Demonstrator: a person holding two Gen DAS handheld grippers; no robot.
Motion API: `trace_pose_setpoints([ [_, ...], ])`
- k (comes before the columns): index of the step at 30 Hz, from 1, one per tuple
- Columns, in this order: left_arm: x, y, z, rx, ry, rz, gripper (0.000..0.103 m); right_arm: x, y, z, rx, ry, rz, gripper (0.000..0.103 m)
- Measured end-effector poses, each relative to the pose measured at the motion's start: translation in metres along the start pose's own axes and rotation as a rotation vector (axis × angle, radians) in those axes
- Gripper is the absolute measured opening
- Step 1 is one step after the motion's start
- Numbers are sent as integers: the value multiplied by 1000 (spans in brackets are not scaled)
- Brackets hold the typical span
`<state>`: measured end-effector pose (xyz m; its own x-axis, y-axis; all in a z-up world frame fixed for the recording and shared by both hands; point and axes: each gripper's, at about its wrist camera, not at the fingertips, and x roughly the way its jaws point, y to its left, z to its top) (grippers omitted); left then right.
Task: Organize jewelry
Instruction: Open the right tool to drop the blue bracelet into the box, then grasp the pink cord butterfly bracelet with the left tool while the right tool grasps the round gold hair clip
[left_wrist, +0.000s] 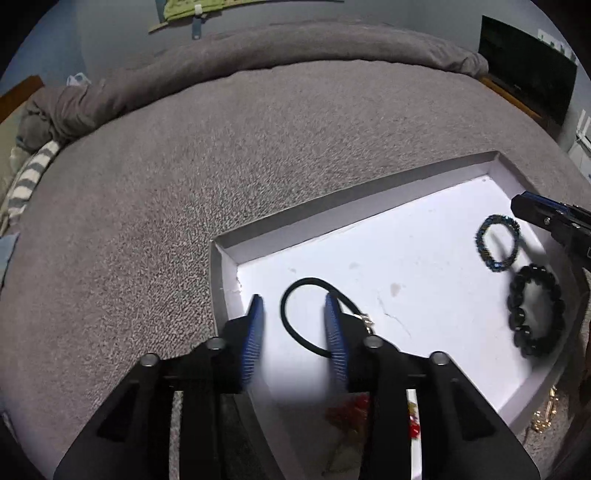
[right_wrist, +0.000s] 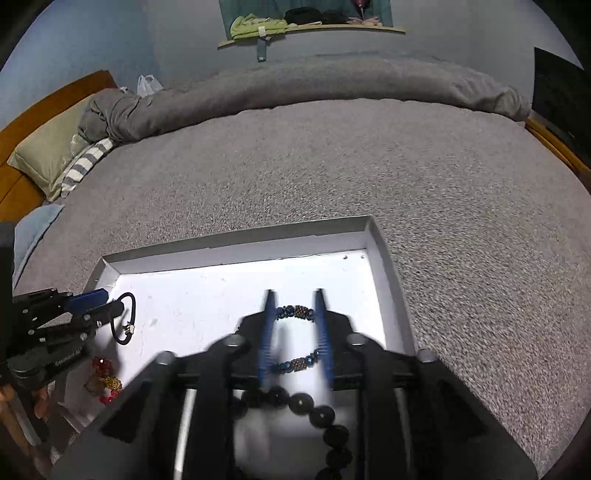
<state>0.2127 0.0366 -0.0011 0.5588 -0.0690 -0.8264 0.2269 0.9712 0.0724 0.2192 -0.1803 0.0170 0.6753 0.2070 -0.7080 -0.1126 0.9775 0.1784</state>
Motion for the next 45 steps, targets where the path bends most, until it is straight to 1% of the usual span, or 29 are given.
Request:
trace_pose_setpoints([
  [2,-10,-2,-5,-5,-11,-10,38,-16,-3,-5,-5,-22,-8,31],
  [3,-19,-3,-10,-4,-23,-14,42,-28,-4,-10,-6,-37,-6,31],
  [4,-26,-4,-14,-2,-31,-13,45,-36,-5,-13,-5,-48,-4,35],
  [5,-33,-5,-19,1,-44,-9,52,-42,-5,-15,-4,-56,-1,43],
  [6,-44,-8,-26,6,-63,-2,57,-53,-5,-21,-3,-72,8,46],
  [7,-53,-10,-34,8,-77,1,59,-64,-5,-27,-2,-84,13,48],
  [9,-68,-13,-46,11,-94,2,67,-79,-6,-37,-1,-97,19,48],
  [11,-81,-18,-57,19,-111,17,74,-92,-4,-47,0,-107,33,56],
  [12,-89,-21,-65,25,-124,25,79,-101,-3,-54,-1,-116,34,58],
  [13,-94,-23,-70,29,-131,29,80,-105,-3,-58,-6,-119,33,59],
  [16,-105,-27,-87,22,-142,23,82,-122,0,-73,-25,-136,32,60],
  [21,-116,-35,-118,-7,-142,-32,83,-136,4,-94,-44,-148,44,61],
  [25,-120,-41,-137,-8,-142,-59,87,-136,4,-112,-50,-131,49,61],
  [29,-120,-48,-150,8,-155,-66,87,-129,8,-123,-80,-109,48,66],
  [35,-119,-56,-162,44,-159,-90,87,-112,21,-140,-172,-54,65,66],
  [39,-117,-65,-168,101,-156,-84,87,-103,29,-149,-226,-27,66,66],
  [42,-115,-65,-170,113,-150,-89,87,-100,30,-151,-236,-14,71,66],
  [45,-115,-62,-171,105,-142,-94,87,-98,32,-153,-252,-6,75,66],
])
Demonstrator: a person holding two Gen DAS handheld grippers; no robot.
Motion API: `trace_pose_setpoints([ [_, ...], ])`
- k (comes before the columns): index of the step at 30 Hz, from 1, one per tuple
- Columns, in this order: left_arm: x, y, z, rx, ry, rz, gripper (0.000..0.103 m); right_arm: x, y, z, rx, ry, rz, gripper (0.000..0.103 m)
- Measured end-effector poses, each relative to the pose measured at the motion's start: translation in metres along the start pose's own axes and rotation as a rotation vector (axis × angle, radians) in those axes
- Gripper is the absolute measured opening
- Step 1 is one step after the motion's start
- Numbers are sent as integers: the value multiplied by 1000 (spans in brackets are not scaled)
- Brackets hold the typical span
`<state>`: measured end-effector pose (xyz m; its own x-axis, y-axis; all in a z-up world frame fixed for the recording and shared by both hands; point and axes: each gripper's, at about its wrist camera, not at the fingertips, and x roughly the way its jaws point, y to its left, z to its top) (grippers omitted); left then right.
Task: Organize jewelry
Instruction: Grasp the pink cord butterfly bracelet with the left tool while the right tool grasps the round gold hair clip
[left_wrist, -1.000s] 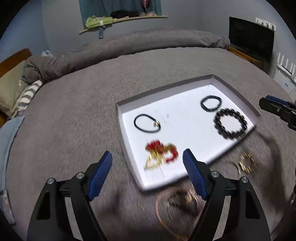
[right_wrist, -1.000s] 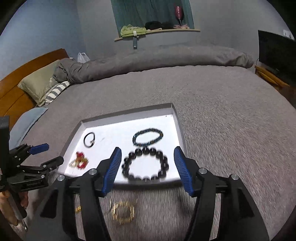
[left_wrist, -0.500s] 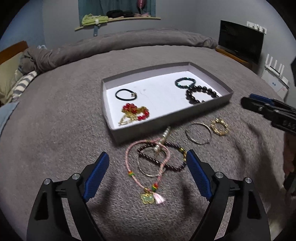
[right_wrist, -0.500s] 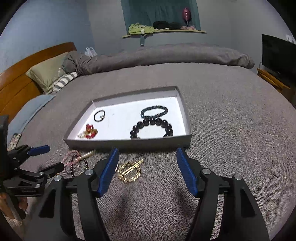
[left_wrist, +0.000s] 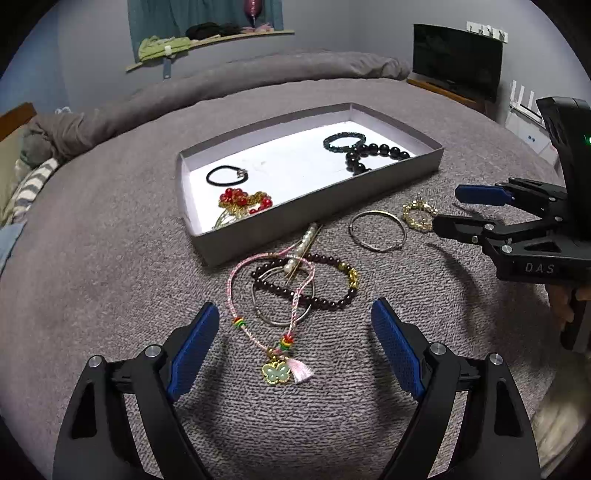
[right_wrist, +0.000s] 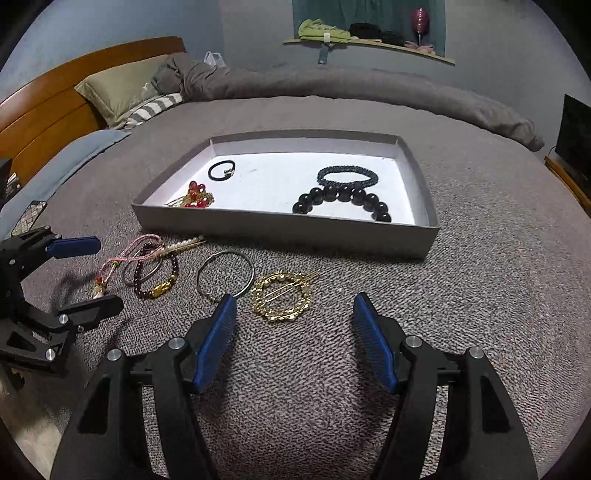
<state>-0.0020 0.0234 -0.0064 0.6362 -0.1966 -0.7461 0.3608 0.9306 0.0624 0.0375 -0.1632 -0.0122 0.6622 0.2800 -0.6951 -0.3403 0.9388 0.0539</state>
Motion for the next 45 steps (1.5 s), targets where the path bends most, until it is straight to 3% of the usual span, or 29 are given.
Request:
trace_pose_setpoints([
  [10,-3,10,-5,-30,8,-48,81,3,10,-4,-54,5,1,66],
  [12,-1,11,-6,-28,19,-50,62,3,10,-4,-56,3,0,66],
  [19,0,13,-4,-43,19,-55,54,6,11,-5,-58,6,-1,65],
  [25,6,12,-4,-32,28,-45,36,10,9,-4,-48,-3,-4,64],
  [28,7,14,-4,-32,26,-41,26,12,10,-3,-46,-11,-3,56],
  [31,8,15,-4,-36,26,-42,12,17,9,-2,-46,-10,-12,54],
  [36,9,13,-5,-18,30,-33,7,21,4,-1,-22,-13,-3,52],
  [39,10,12,-5,-14,33,-34,7,23,4,0,-27,-9,10,42],
  [45,8,13,-5,-17,27,-36,7,18,4,0,-24,-19,4,41],
])
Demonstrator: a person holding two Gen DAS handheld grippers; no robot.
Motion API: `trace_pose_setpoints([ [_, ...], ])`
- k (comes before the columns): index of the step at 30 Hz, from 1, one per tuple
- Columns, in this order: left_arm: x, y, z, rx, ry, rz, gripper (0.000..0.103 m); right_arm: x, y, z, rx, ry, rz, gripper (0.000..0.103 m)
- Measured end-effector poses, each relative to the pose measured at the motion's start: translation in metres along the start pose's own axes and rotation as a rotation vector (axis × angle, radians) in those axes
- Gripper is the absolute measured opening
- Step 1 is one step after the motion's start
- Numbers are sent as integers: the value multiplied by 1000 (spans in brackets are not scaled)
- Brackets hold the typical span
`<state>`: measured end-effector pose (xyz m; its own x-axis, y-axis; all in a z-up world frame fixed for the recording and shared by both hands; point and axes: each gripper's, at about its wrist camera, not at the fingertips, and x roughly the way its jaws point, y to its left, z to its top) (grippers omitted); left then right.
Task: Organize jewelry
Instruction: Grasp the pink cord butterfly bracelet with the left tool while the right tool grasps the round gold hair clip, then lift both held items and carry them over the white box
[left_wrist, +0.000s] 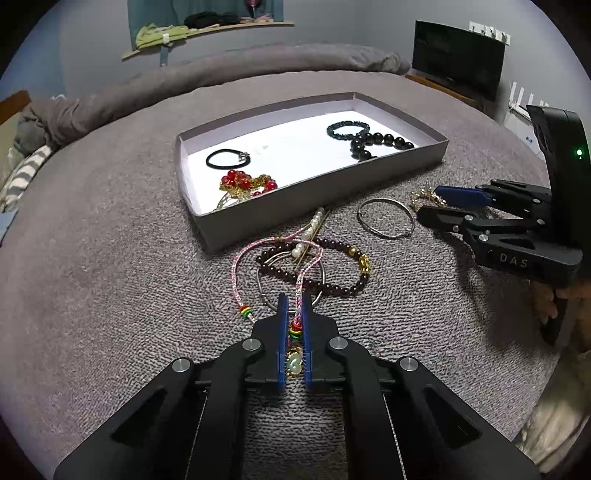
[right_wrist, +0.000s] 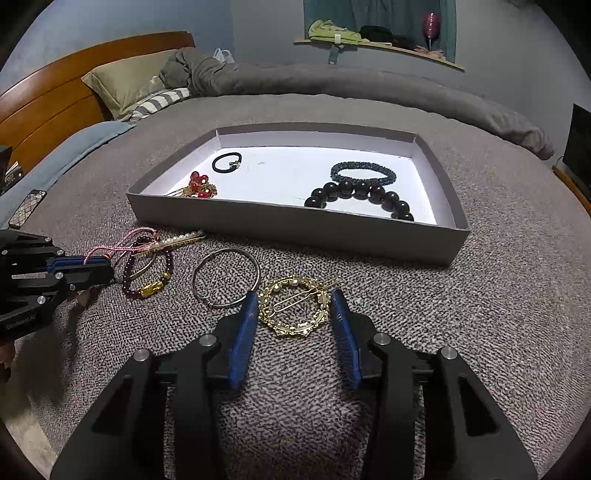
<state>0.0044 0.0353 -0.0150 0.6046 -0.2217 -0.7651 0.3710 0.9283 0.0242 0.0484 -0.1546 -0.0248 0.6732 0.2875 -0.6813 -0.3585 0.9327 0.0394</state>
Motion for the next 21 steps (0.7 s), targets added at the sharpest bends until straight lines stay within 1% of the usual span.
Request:
trace_pose_setpoints([
  [9,-15,0,5,-14,-54,-26,6,-10,-4,4,21,-28,0,40],
  [14,-28,-1,9,-11,-98,-24,6,-17,-5,7,28,-47,9,40],
  [21,-38,3,17,-29,-124,-14,6,-23,-1,10,27,-59,29,40],
])
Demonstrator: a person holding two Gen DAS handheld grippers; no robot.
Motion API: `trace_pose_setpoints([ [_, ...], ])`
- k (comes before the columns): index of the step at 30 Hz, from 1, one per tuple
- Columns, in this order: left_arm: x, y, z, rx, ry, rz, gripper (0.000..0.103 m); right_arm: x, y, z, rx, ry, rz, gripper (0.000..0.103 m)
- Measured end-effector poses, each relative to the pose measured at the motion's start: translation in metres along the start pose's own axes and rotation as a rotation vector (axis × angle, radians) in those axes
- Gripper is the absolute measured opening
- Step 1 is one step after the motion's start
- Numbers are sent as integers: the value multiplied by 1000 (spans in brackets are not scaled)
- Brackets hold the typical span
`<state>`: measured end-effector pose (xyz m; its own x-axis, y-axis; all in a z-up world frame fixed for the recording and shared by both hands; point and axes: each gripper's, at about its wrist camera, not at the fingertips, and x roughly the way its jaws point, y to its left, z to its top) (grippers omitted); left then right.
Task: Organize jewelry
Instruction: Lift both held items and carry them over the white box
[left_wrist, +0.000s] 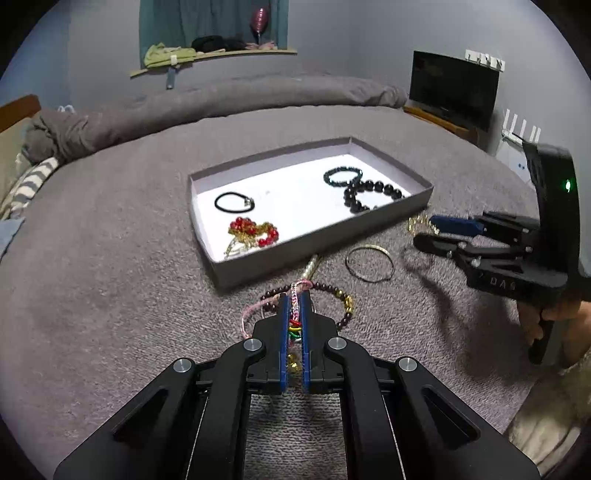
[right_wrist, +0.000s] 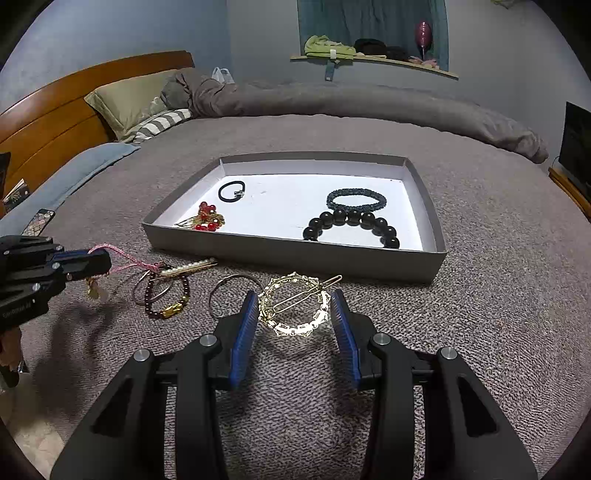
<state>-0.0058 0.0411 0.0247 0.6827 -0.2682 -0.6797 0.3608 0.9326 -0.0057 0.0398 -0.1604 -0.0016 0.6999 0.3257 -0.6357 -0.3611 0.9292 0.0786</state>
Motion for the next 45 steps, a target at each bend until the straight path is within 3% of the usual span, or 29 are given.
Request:
trace_pose_setpoints([
  [6,-17,3,13,-7,-52,-1,6,-5,3,4,-5,-15,8,40],
  [16,-19,4,28,-6,-52,-7,6,-2,7,19,2,-28,23,40],
  [25,-8,8,75,38,-71,21,6,10,13,55,-29,-77,6,40],
  [35,48,13,125,-3,-67,17,6,48,7,80,1,-78,-13,41],
  [39,74,15,131,-34,-54,-12,6,65,7,79,-3,-36,1,41],
  [45,111,22,142,-35,16,-46,6,81,7,79,-14,12,23,40],
])
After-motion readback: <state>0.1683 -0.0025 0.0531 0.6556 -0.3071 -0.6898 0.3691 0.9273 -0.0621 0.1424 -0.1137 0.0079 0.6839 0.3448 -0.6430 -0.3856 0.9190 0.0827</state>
